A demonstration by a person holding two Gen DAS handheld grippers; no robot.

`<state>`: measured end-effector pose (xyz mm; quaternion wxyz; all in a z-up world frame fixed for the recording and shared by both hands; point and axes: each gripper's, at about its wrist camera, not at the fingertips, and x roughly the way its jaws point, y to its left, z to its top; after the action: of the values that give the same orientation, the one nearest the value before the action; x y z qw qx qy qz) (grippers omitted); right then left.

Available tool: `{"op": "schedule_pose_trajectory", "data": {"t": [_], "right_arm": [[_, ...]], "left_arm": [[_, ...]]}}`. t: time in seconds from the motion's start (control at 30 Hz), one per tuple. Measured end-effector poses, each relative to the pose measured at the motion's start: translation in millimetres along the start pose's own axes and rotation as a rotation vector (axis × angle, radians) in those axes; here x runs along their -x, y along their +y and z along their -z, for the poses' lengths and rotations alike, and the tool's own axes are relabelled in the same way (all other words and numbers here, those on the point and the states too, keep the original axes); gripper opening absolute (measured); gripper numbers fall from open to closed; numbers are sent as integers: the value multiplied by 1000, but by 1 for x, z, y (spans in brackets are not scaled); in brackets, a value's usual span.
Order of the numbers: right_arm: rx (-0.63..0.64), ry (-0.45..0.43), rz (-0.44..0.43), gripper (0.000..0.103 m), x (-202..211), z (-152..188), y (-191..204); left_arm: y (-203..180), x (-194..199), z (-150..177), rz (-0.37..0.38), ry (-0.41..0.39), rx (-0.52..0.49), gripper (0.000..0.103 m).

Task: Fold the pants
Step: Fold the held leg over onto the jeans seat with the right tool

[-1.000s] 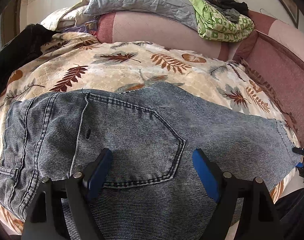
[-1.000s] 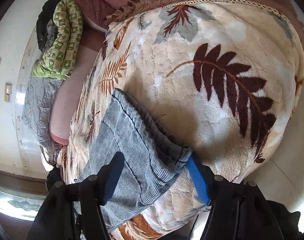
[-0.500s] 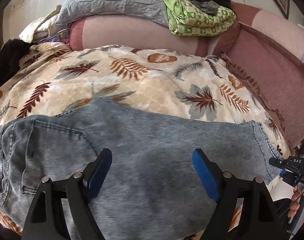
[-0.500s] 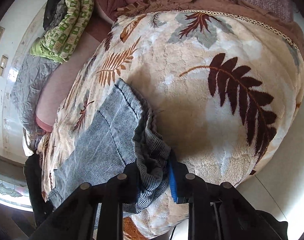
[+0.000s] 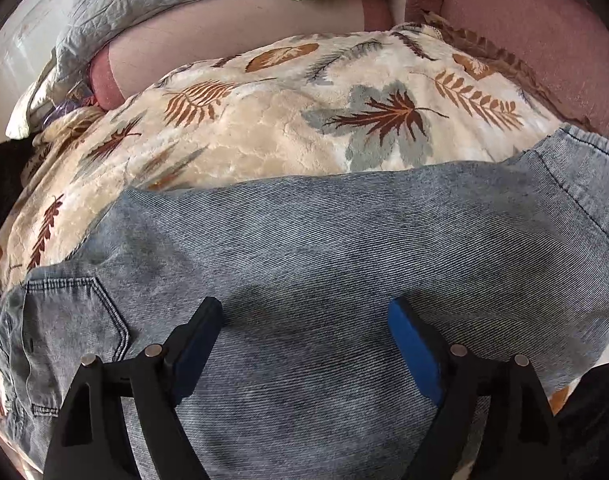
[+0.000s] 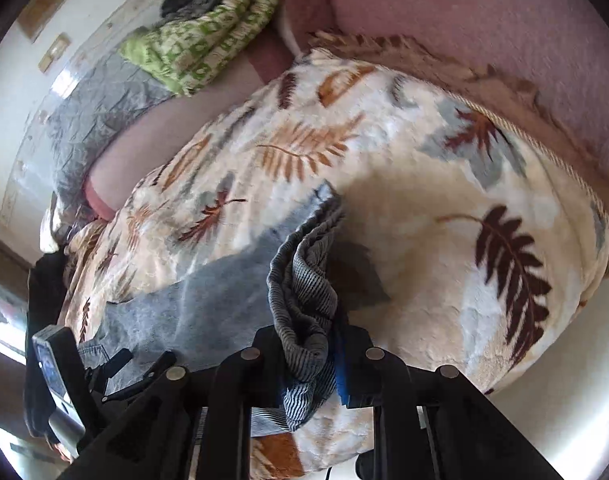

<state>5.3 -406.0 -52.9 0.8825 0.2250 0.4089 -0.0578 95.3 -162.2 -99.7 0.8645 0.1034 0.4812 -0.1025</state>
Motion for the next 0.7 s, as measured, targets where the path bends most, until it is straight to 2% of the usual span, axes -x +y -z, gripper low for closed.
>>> {"op": "schedule_pose_trajectory", "data": {"t": [0.17,0.27,0.37,0.43,0.5,0.53,0.57,0.6,0.67,0.7], "right_arm": [[297,-39,-75,19,13,14,119],[443,-14,-135,19,1,45,185],[542,54,-180,19,-26,86,230],[567,151,-226,20,-56,114,245],[551,244,-248,27,-87,137,245],[534,245,-264,29,-92,142,242],[516,225,-301,33,-88,141,238],[477,255,-361,49,-84,138,232],[356,300,-453,64,-74,126,212],[308,290,-482,64,-66,119,200]], "left_arm": [[67,45,20,69,-104,185,85],[122,66,44,45,-145,308,85],[166,80,67,9,-162,392,85],[183,86,77,-20,-164,417,85],[192,87,82,-24,-160,430,85],[193,88,82,-18,-154,433,85],[192,88,82,-6,-154,432,85],[190,88,81,6,-157,428,85],[180,92,75,27,-163,412,85],[172,94,71,44,-174,397,85]]}}
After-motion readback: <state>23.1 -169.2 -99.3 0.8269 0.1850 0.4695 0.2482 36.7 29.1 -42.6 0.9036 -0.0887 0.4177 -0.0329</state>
